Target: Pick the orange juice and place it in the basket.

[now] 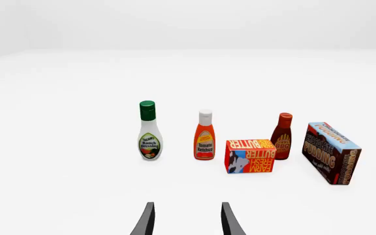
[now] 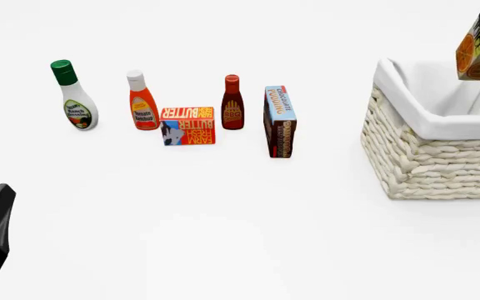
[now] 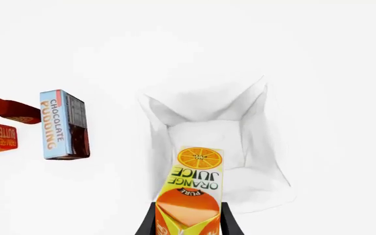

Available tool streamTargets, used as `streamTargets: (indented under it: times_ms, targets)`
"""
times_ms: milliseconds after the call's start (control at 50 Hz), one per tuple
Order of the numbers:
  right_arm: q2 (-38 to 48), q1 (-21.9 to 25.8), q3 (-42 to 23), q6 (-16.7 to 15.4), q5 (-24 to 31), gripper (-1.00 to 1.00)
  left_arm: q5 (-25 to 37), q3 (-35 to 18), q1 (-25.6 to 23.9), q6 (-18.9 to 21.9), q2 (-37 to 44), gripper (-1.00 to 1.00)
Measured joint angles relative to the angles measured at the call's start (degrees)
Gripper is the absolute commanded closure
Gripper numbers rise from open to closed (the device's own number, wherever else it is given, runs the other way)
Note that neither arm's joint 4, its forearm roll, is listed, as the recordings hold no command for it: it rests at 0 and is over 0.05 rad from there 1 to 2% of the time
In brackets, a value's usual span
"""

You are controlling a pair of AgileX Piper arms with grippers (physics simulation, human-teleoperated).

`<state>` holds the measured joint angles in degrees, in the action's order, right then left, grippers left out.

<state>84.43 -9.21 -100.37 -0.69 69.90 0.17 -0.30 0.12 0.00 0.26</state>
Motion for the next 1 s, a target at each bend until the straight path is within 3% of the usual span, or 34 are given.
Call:
streamTargets:
  times_ms: [1000]
  targets:
    - [9.26, -2.61, -3.98, 1.60, 0.00, 1.00, 0.00, 0.00, 0.00, 0.00, 0.00, -1.00]
